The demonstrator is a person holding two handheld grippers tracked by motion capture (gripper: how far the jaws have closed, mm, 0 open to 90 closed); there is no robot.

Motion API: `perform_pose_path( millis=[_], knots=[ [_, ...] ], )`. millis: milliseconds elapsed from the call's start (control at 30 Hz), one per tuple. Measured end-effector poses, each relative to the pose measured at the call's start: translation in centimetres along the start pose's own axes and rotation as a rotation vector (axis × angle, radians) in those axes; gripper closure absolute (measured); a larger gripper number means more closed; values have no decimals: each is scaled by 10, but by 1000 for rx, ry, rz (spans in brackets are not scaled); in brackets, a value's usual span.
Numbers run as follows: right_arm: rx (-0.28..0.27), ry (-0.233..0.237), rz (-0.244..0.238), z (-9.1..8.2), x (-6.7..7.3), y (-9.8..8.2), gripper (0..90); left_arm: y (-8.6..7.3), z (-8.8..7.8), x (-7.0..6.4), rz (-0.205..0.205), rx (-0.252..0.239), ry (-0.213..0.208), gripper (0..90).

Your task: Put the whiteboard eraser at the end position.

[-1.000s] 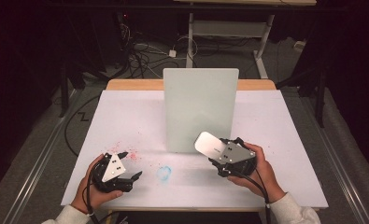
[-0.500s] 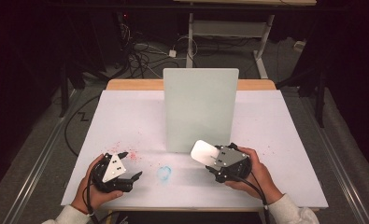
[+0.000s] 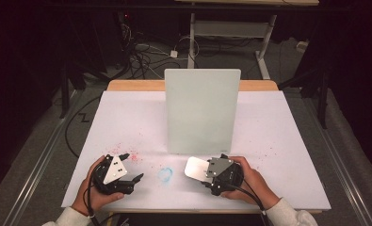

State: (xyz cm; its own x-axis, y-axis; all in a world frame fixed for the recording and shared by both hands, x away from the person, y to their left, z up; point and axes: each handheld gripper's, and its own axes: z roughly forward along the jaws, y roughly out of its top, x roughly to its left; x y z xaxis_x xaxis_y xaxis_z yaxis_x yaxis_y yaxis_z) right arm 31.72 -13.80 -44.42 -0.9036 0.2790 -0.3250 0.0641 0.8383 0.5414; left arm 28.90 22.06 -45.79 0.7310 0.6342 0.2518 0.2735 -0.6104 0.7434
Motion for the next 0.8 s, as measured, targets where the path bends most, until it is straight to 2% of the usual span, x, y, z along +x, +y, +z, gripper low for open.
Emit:
perform_pose_path(
  millis=[167,267,400,600,633,733,800],
  knots=[
    [9,24,-11,3,4,3,312,0,0,0,1,2,-1,187],
    [-6,51,12,4,4,5,311,0,1,-1,0,3,-4,187],
    [22,116,-33,7,5,10,311,0,2,-1,6,10,-8,187],
    [58,164,-62,8,4,13,311,0,3,-1,6,14,-12,187],
    [69,173,-82,8,3,14,311,0,3,-1,4,13,-14,187],
    [79,203,-83,7,0,15,310,0,4,-2,6,16,-17,187],
    [81,205,-84,10,-1,14,309,0,4,-2,8,18,-17,187]
  ],
)
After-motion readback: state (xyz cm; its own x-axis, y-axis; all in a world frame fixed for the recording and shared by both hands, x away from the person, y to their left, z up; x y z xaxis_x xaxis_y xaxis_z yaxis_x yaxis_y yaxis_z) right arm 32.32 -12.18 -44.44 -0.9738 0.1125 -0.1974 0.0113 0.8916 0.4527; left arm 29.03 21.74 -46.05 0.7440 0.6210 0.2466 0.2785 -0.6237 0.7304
